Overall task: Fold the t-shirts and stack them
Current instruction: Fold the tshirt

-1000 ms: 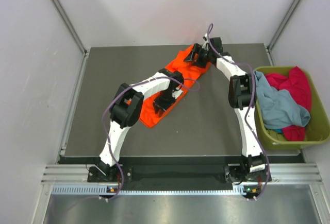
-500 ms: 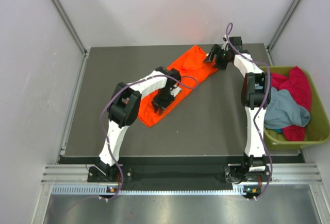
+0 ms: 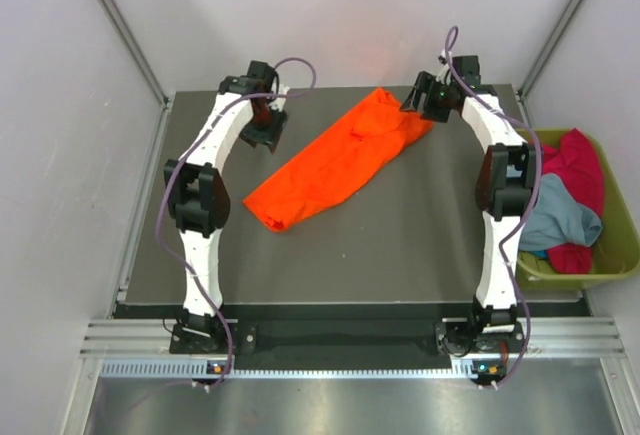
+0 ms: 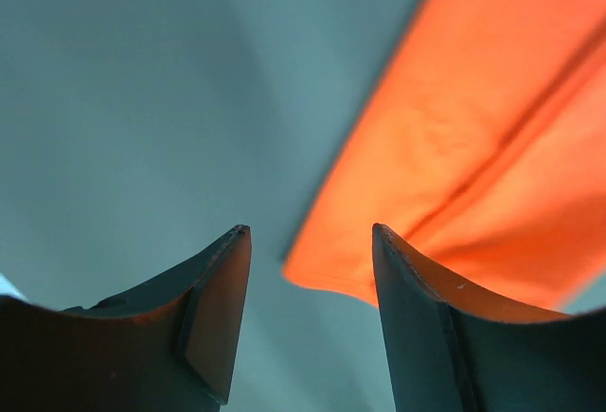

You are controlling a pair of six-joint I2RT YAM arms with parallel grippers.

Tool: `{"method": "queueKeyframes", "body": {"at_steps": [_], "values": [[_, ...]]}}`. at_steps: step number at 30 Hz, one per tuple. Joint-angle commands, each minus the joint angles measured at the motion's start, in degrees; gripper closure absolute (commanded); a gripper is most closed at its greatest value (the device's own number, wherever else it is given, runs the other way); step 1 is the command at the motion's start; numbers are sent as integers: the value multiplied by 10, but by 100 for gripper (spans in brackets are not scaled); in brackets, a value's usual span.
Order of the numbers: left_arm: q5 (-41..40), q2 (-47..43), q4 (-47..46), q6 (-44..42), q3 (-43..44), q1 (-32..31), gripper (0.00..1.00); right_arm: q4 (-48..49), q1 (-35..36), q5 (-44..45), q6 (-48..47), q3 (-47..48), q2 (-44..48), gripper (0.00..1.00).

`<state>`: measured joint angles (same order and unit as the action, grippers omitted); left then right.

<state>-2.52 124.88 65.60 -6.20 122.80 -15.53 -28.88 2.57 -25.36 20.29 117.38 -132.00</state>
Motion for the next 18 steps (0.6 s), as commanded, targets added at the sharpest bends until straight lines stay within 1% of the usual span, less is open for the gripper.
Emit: {"method": "queueKeyframes", "body": {"at_steps": [1,5,10,18], "values": [[18,-4,13,-7,7,15,41,-20,-3,36,-32,-14,53,24],[43,-34,14,0,-44,18,41,-26,-5,57,-46,-36,60,24],[36,-49,17,3,-112,20,41,-32,-3,73,-56,-38,47,24],[34,-32,28,6,-138,59,40,-37,-4,88,-52,-5,-4,24]]}}
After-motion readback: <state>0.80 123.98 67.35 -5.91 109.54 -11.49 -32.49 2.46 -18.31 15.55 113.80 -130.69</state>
